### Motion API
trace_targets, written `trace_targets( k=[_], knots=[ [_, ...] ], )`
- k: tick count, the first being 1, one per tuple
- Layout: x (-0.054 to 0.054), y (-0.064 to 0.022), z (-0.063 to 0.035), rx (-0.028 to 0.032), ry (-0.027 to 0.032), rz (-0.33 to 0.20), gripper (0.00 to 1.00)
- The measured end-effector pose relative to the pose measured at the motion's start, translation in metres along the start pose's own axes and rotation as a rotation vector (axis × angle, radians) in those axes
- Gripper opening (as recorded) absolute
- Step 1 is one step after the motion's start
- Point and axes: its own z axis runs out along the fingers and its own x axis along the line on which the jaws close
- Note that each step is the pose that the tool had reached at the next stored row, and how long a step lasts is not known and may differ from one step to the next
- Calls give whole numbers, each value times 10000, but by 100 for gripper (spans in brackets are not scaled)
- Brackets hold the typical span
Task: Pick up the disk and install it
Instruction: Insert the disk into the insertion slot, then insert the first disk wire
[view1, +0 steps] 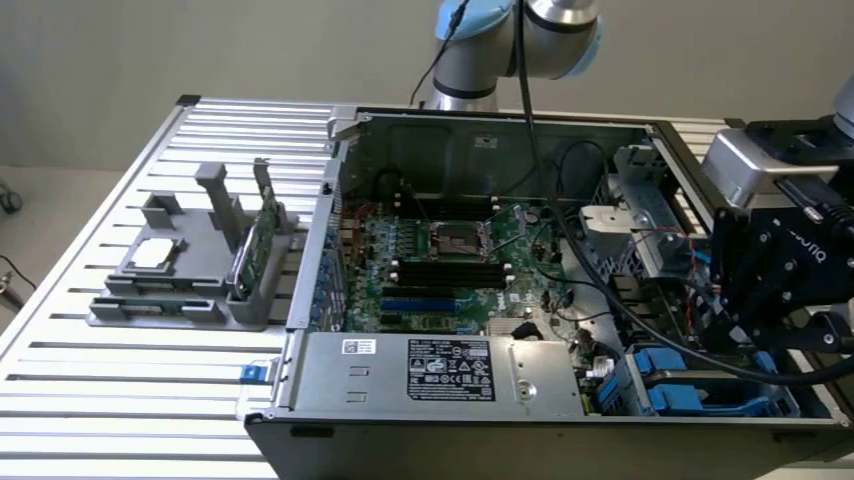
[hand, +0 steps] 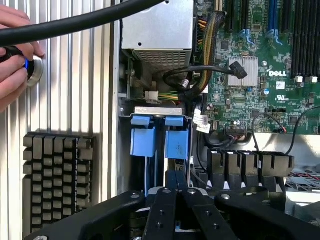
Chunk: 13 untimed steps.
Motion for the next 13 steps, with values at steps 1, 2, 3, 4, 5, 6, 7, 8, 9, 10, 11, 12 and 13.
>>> trace_targets(
  k=[1, 2, 3, 4, 5, 6, 7, 8, 9, 10, 11, 12, 13],
  knots=[
    [0, 0, 0, 0, 0, 0, 11],
    [0, 0, -1, 0, 0, 0, 11],
    [0, 0, -2, 0, 0, 0, 11],
    [0, 0, -5, 0, 1, 0, 11],
    [1, 0, -8, 0, 2, 0, 11],
    [1, 0, -9, 0, 2, 0, 11],
    [1, 0, -9, 0, 1, 0, 11],
    [1, 0, -10, 0, 2, 0, 11],
    [1, 0, -9, 0, 1, 0, 11],
    [1, 0, -9, 0, 2, 0, 11],
    [1, 0, -9, 0, 2, 0, 11],
    [1, 0, -9, 0, 2, 0, 11],
    [1, 0, -9, 0, 1, 0, 11]
  ],
)
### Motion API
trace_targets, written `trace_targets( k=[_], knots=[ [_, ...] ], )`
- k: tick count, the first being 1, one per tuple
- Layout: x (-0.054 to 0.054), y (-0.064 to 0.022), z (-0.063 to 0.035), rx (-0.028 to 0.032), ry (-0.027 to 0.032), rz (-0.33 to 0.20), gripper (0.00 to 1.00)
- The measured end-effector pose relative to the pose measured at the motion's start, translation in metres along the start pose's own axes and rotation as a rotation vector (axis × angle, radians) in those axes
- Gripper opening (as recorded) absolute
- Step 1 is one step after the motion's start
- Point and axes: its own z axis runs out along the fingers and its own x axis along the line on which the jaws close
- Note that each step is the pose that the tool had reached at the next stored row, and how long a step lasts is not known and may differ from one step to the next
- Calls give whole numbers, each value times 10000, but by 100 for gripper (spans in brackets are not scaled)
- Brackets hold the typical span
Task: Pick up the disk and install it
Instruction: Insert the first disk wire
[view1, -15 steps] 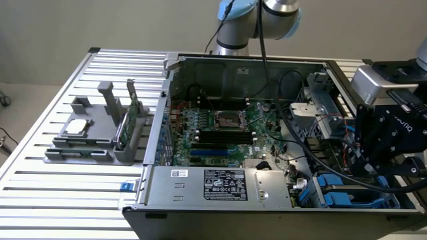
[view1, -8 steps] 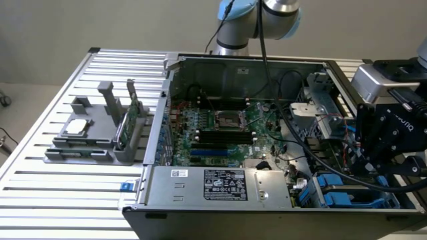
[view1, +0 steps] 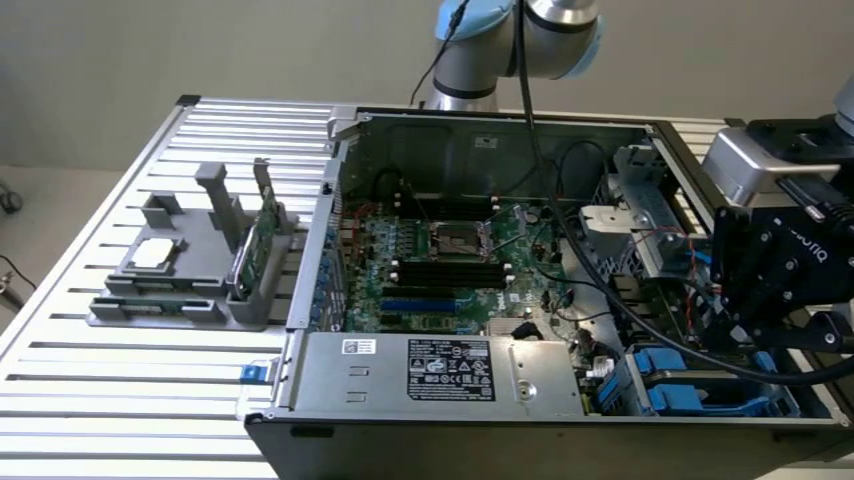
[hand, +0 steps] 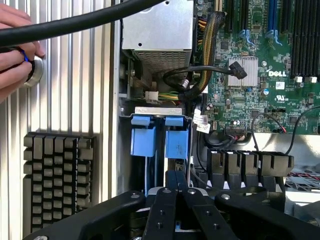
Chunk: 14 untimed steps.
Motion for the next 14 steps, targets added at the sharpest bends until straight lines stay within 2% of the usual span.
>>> trace_targets(
  k=[4, 11, 12, 13, 14],
  knots=[
    [2, 1, -27, -11, 3, 3, 11],
    [18, 9, -212, -14, 0, 37, 11],
    [19, 9, -224, -20, -3, 87, 12],
    [20, 9, -230, -26, -8, 165, 18],
    [20, 10, -232, -34, -14, 281, 18]
  ],
)
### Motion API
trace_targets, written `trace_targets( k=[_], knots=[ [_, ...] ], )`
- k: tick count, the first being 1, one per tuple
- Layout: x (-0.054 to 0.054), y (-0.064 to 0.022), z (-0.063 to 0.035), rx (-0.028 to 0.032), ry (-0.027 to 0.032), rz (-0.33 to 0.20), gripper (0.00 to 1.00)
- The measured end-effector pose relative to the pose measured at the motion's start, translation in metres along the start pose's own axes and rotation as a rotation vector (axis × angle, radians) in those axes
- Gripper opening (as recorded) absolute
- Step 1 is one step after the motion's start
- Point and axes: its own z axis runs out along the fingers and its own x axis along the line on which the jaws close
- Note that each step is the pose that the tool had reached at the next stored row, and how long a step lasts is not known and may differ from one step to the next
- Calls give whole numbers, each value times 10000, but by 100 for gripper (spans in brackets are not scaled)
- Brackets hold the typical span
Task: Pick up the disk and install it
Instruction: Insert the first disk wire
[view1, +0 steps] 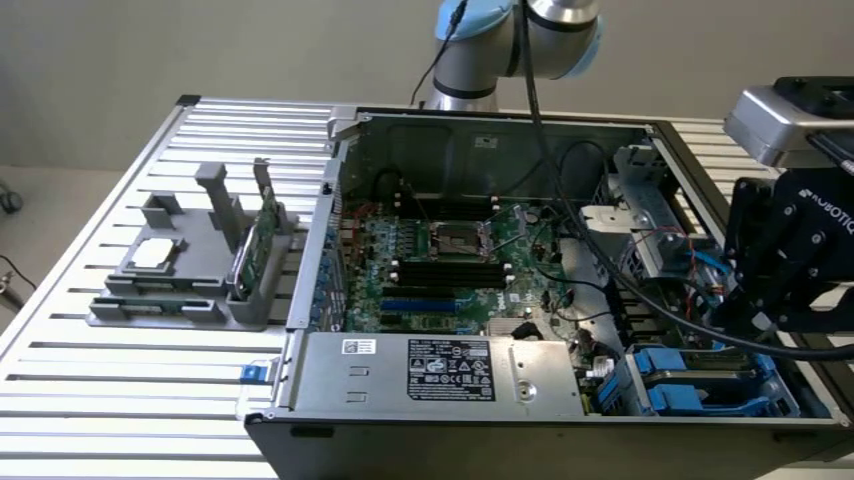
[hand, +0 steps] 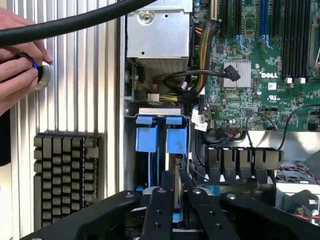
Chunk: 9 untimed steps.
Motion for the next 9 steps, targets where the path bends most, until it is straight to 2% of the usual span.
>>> trace_targets(
  k=[1, 2, 3, 9],
  knots=[
    [0, 0, -3, -7, -5, 122, 24],
    [0, 0, -5, -13, -10, 245, 24],
    [0, 0, -7, -18, -15, 371, 31],
    [0, 0, -9, -55, -50, 1182, 31]
  ],
)
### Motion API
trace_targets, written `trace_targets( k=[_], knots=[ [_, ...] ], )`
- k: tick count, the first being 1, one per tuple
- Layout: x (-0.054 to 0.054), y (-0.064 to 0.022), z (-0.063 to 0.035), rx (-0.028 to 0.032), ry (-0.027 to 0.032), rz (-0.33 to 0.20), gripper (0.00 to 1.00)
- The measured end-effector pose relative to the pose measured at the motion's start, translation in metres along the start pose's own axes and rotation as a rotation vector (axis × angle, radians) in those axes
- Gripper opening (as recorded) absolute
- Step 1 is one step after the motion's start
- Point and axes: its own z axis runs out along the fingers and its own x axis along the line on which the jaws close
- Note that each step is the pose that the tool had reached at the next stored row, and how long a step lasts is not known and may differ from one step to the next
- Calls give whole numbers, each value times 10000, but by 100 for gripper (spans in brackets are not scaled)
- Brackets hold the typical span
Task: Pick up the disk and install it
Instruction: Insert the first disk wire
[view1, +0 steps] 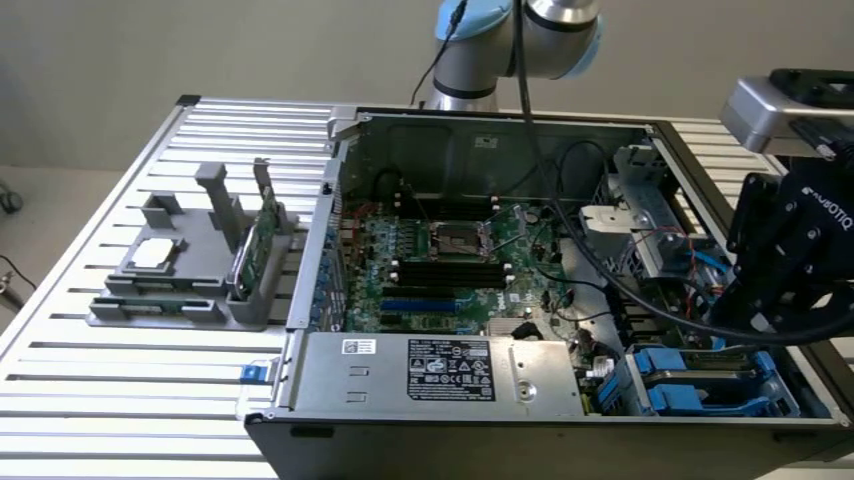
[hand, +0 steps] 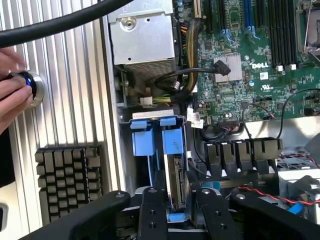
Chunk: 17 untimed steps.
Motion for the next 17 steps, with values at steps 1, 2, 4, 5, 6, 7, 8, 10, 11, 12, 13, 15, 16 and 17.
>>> trace_targets(
  k=[1, 2, 4, 5, 6, 7, 8, 10, 11, 12, 13, 15, 16, 17],
  knots=[
    [0, 0, 0, -8, -6, 140, 31],
    [0, 0, -1, -15, -11, 278, 31],
    [0, 0, 0, -30, -26, 567, 31],
    [0, 0, 0, -37, -31, 709, 31],
    [0, 0, 0, -44, -38, 854, 31],
    [0, 0, 0, -52, -44, 996, 31],
    [0, 0, 0, -59, -50, 1140, 31],
    [0, 0, 0, -70, -63, 1419, 31],
    [0, 0, 0, -75, -70, 1556, 31],
    [0, 0, 0, -79, -76, 1694, 31],
    [0, 0, 0, -82, -84, 1837, 31],
    [0, 0, 0, -85, -97, 2104, 31],
    [0, 0, 0, -87, -104, 2238, 31],
    [0, 0, 0, -88, -111, 2371, 31]
  ],
)
